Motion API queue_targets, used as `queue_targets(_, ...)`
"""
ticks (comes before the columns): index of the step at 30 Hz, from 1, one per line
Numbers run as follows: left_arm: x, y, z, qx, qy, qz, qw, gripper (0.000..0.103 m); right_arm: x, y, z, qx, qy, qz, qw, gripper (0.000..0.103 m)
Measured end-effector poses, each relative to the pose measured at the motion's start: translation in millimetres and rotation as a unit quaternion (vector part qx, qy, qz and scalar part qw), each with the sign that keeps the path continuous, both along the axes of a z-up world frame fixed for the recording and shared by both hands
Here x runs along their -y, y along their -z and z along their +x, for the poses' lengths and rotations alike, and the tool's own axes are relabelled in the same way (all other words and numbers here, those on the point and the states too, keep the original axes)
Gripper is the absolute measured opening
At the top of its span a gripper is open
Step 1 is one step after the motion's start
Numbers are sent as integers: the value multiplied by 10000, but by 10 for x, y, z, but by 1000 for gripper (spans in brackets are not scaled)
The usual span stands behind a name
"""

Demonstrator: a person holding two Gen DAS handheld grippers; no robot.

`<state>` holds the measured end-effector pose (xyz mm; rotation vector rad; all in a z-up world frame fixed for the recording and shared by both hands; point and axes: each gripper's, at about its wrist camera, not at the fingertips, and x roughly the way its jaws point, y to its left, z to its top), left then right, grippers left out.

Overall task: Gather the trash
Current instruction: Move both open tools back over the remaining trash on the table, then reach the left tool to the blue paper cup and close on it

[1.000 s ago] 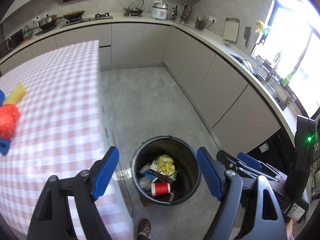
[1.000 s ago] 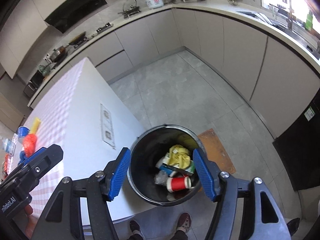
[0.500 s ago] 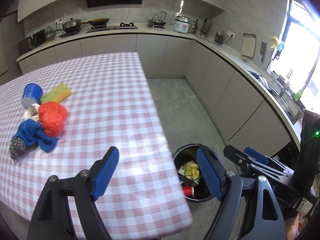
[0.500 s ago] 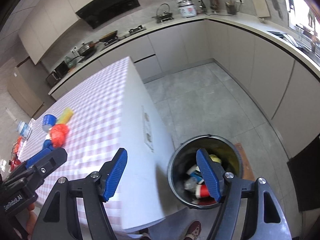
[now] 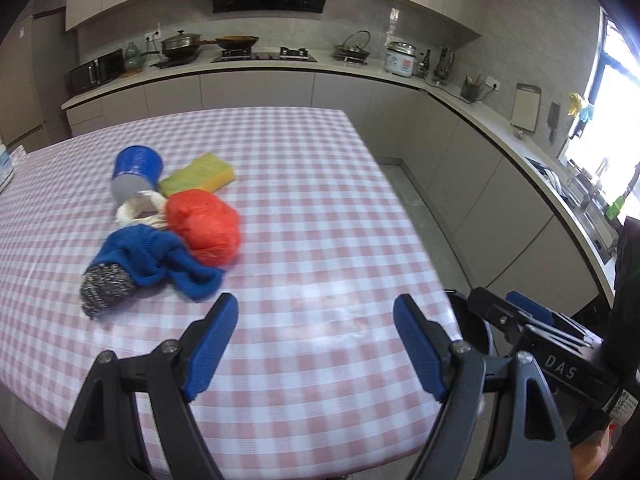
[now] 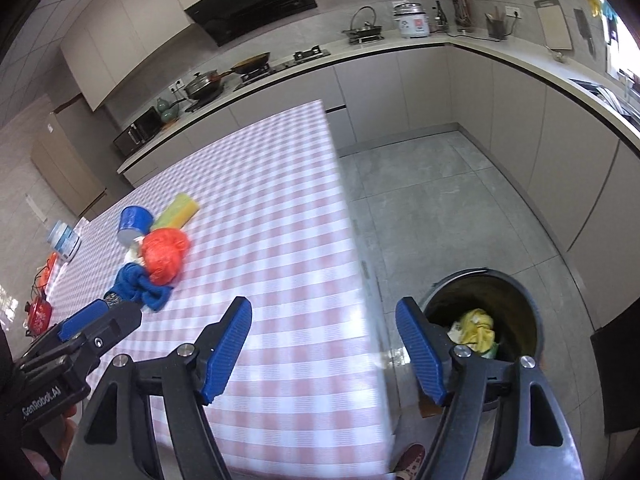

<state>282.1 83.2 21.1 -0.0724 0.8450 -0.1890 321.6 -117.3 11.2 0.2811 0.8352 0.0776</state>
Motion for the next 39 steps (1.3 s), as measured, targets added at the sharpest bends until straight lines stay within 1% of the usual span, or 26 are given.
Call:
queue_targets(12, -887, 127, 53, -64, -682, -11, 9977, 81, -767, -13, 164, 69, -414, -131, 9990, 77)
queue_targets(22, -1549, 309, 142, -182, -1100, 36, 9938, 81, -1291, 89, 294, -5, -687, -167, 9975, 77)
queue_targets(30, -1808, 462, 291, -240, -1032, 188, 9942, 81, -1653, 220, 408, -122, -826, -144, 9964, 77)
queue_targets(39, -1895, 621, 499, -312, -751, 254, 9964, 81, -1874, 336, 535, -207, -764, -127, 9968, 77)
